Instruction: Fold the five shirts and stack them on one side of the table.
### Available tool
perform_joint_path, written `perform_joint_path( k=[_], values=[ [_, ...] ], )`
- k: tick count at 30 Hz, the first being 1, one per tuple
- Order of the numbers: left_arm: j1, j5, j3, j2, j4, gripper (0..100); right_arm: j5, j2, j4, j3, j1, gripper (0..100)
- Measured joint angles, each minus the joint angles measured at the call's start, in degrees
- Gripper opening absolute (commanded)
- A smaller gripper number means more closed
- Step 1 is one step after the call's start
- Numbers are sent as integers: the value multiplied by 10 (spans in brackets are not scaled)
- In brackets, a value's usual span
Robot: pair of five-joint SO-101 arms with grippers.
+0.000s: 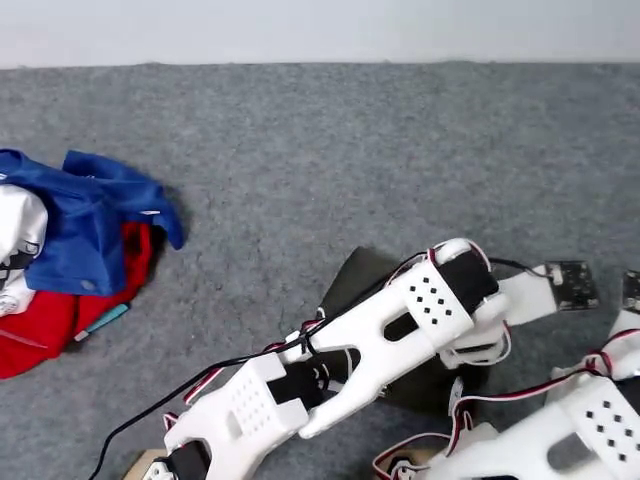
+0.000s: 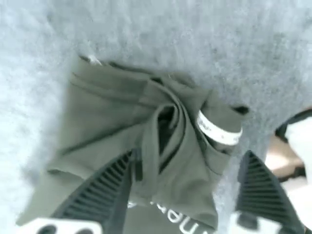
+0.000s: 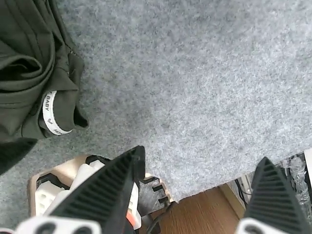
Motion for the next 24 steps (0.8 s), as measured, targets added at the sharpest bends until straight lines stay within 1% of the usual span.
perform_joint_path(
  k=[4,8,10,12,15,18,22,24],
  values=[
    [-42,0,-56,-15,0,318,0,0,0,0,0,340],
    [-126,0,-65,-55,1,318,0,0,0,0,0,340],
    [-174,0,-33,-73,1,318,0,0,0,0,0,340],
    [-224,0,24,-86,1,318,4,-1,0,3,-11,339],
    [-271,2,123,-88,1,318,6,-1,0,4,-62,339],
    [-288,-1,202,-88,-16,318,-7,-1,0,4,-138,339],
    [-296,0,280,-88,-101,318,-26,-1,0,4,-251,339],
    [-300,2,311,-88,-151,318,-28,-1,0,4,-291,339]
  ],
)
